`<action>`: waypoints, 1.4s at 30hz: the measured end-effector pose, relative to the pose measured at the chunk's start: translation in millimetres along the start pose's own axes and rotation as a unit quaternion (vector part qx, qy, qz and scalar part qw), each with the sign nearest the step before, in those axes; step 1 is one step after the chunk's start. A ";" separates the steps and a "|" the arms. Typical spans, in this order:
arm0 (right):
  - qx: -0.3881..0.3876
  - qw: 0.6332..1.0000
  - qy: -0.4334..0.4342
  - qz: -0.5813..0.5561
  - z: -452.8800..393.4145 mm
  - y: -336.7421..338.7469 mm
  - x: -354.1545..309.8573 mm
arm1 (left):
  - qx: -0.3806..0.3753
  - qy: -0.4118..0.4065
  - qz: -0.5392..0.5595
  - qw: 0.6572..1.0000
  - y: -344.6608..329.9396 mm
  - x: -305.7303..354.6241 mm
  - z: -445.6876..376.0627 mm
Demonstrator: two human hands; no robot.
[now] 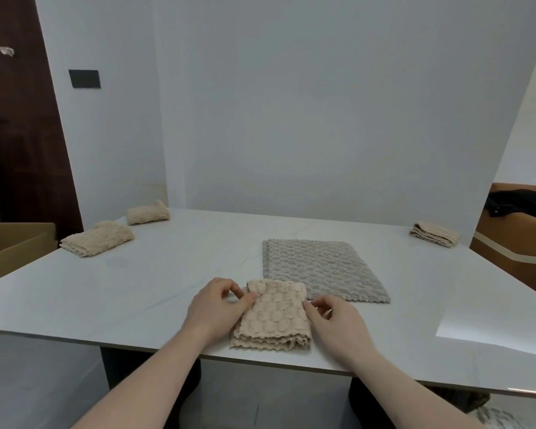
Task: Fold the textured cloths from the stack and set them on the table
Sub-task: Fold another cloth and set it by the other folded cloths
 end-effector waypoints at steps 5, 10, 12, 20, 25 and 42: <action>-0.015 1.000 0.015 0.017 0.0 -1.1 0.1 | -0.004 -0.015 0.012 1.000 0.9 0.5 -0.6; -0.017 0.999 0.017 0.023 0.4 -0.6 -2.2 | 0.025 -0.007 0.029 0.999 2.2 -2.9 -1.9; -0.021 0.999 0.018 0.020 1.3 1.4 -3.1 | 0.026 0.001 0.006 1.000 1.6 -2.7 -2.2; -0.034 0.999 0.035 0.022 -2.1 -1.6 -0.5 | -0.008 0.017 -0.142 0.990 -4.4 -3.0 -3.4; -0.044 0.997 0.059 0.035 -2.6 -5.8 -0.4 | -0.051 -0.014 -0.115 0.992 -7.9 -1.3 -0.6; -0.251 0.957 -0.135 -0.043 -7.5 3.5 -18.1 | -0.092 0.150 0.064 0.982 5.8 42.0 -1.0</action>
Point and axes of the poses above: each hand's wrist, its own z-axis away from the middle knuckle, its own y-axis out of the back of the hand, x = y × z, the point moved 5 cm from there along -z, towards the middle knuckle, and after that the axes turned 10 degrees about z, right-handed, at the moved point
